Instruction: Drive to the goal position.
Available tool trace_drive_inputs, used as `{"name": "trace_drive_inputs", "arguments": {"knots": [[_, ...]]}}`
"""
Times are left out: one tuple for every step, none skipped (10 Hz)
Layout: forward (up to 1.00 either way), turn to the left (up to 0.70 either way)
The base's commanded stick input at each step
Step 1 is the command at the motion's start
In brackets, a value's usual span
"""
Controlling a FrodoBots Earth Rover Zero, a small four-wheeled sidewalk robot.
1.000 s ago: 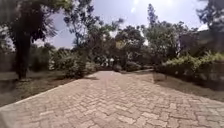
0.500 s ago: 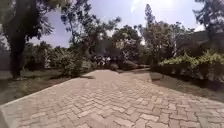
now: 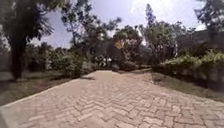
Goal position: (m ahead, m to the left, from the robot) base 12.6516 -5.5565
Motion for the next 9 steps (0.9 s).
{"name": "trace_drive_inputs", "arguments": {"knots": [[0.30,-0.59],[0.30,-0.34],[0.30,0.00],[0.30,0.00],[0.30,0.00],[0.30,0.00],[0.30,0.00],[0.30,0.00],[0.30,0.00]]}}
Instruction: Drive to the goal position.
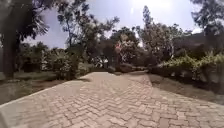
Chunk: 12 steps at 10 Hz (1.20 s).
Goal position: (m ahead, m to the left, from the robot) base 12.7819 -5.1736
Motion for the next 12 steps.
{"name": "trace_drive_inputs", "arguments": {"knots": [[0.30,0.00],[0.30,0.00],[0.30,0.00],[0.30,0.00],[0.30,0.00],[0.30,0.00],[0.30,0.00],[0.30,-0.04],[0.30,-0.33],[0.30,-0.60],[0.30,-0.60],[0.30,-0.60]]}}
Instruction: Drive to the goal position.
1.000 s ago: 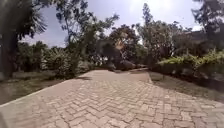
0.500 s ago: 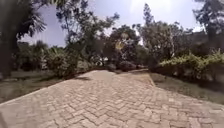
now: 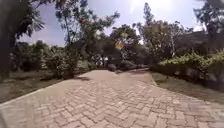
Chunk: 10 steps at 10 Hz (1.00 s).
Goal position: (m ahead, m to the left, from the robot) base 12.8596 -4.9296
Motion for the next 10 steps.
{"name": "trace_drive_inputs", "arguments": {"knots": [[0.30,-0.24],[0.30,0.00],[0.30,0.00],[0.30,0.00],[0.30,0.00],[0.30,0.00],[0.30,0.00],[0.30,0.00],[0.30,0.00],[0.30,0.00]]}}
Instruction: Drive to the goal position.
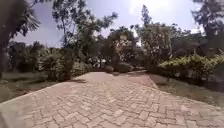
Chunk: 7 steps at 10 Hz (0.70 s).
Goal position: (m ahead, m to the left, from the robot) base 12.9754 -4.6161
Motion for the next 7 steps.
{"name": "trace_drive_inputs", "arguments": {"knots": [[0.30,0.00],[0.30,0.00],[0.30,0.00],[0.30,-0.35],[0.30,-0.60],[0.30,-0.60],[0.30,-0.60]]}}
